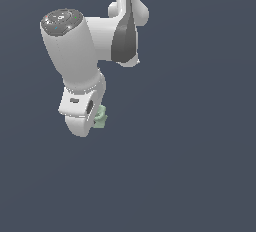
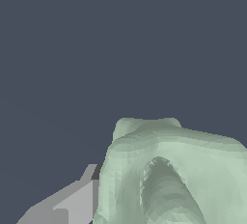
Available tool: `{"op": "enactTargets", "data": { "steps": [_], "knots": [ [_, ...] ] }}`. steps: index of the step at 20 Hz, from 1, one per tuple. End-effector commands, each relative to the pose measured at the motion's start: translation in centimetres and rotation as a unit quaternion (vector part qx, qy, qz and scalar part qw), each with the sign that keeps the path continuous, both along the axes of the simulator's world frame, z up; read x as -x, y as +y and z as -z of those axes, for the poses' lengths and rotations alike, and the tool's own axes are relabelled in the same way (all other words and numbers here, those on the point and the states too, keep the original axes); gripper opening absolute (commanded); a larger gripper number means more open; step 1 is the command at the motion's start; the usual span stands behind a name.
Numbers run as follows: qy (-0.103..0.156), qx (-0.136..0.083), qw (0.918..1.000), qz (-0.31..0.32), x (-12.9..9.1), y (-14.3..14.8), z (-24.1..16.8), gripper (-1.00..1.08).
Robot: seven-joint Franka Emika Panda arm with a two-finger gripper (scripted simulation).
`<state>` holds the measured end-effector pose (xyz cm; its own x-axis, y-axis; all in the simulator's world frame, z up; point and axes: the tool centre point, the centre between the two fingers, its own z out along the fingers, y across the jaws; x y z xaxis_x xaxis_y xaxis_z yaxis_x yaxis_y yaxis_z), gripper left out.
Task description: Pick up the object and move it to a goal position.
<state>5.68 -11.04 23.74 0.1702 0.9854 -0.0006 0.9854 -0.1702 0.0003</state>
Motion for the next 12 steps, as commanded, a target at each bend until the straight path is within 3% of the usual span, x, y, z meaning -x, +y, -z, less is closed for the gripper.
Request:
{"op": "enactTargets", "data": {
  "steps": [1, 12],
  "knots": [
    [0.000, -0.001, 1.0000, 0.000, 0.5, -1.2, -2.7, -1.00],
    [0.000, -0.001, 1.0000, 0.000, 2.0, -6.3, -13.6, -1.00]
  ]
}}
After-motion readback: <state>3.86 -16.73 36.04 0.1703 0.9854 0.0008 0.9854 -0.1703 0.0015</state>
